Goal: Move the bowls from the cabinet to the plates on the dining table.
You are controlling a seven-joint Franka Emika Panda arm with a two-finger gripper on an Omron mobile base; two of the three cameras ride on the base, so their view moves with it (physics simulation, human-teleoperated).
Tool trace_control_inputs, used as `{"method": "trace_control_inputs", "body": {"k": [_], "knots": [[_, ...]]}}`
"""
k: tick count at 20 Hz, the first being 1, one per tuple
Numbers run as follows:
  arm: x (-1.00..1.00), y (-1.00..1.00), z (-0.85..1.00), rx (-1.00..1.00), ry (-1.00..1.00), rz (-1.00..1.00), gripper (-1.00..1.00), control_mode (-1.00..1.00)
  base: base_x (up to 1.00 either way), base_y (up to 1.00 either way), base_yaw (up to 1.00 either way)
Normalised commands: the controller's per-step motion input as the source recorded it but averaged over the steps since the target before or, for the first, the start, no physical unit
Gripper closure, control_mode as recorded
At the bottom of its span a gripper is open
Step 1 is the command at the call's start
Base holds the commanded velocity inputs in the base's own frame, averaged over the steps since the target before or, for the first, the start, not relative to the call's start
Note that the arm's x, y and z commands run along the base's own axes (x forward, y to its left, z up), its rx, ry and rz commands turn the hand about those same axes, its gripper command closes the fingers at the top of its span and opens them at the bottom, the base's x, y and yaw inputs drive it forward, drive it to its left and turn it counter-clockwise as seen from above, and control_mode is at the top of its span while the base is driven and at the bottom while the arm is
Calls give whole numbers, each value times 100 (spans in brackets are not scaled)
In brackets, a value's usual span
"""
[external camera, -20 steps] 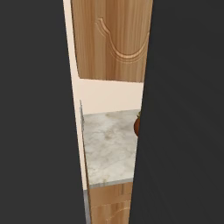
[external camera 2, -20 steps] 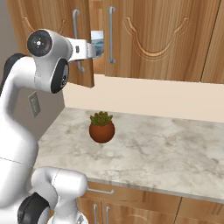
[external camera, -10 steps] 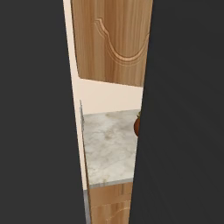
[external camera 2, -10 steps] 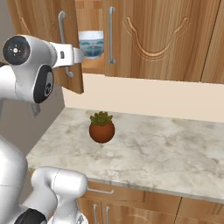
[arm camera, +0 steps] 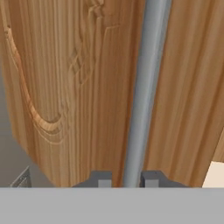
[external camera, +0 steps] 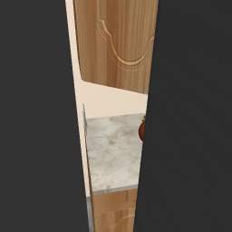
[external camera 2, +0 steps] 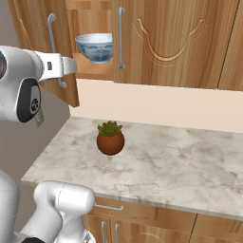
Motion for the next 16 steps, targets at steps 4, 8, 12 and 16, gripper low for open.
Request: {"method": "trace_control_inputs", "body": {"k": [4, 8, 12, 16], "knots": [[-30, 45, -4, 0, -3, 0, 100, -100, 0, 0, 0], [-13, 21, -1, 0, -1, 0, 100, -100, 0, 0, 0], [0, 0, 0, 0, 0, 0, 100, -100, 0, 0, 0], [0, 1, 0, 0, 0, 0, -100, -100, 0, 0, 0]]}}
